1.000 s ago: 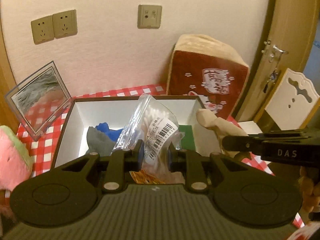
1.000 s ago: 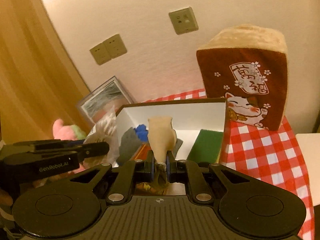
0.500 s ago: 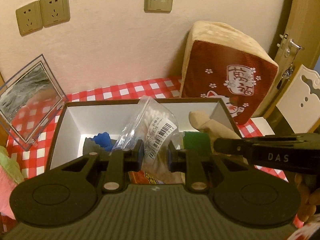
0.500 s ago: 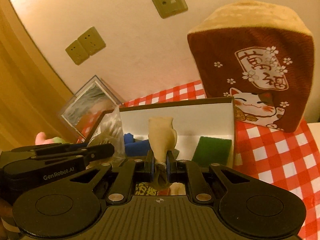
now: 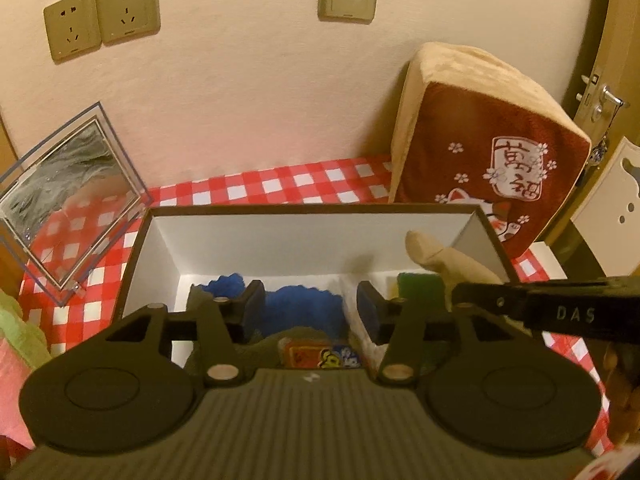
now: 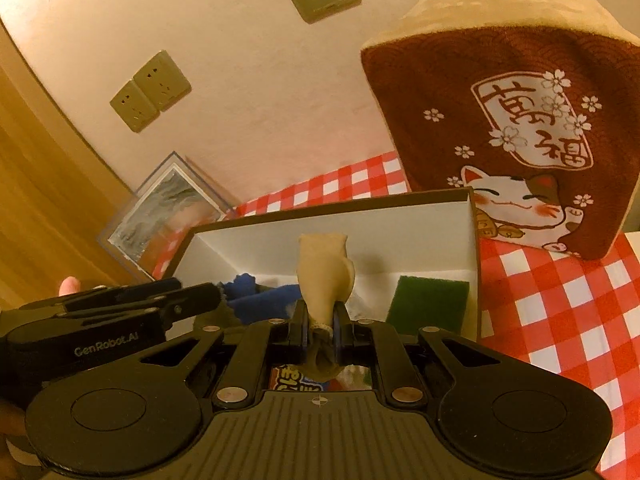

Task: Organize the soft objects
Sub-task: 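Lower swab bag and tan glove into the box and open both tools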

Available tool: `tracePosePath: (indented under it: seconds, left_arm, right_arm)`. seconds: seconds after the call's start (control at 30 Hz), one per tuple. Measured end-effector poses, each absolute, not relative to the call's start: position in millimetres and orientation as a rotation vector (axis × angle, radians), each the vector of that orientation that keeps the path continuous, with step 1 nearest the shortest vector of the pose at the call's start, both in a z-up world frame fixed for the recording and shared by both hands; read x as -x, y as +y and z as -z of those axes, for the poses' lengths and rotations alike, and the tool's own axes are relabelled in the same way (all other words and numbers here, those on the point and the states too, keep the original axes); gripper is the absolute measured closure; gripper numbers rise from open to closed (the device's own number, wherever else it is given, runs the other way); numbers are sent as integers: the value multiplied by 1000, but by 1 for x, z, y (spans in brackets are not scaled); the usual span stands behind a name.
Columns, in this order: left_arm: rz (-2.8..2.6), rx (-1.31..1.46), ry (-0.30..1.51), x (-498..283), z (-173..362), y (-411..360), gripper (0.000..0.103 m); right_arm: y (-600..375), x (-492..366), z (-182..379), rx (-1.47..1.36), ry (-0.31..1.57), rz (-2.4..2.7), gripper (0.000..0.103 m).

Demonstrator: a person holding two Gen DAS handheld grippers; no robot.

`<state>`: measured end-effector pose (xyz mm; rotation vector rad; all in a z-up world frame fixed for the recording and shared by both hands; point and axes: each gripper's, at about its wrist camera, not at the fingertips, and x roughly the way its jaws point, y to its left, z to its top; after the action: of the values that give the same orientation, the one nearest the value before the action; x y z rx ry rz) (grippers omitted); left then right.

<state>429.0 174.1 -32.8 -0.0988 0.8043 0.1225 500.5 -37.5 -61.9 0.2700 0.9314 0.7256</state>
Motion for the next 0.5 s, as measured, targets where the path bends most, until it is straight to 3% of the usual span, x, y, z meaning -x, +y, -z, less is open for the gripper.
tracePosePath:
  seconds: [0.5]
  left_arm:
    - [-142,117,817,-422,39,187,47]
  right_arm:
    - [-26,-510,62,-270,900,-713,91]
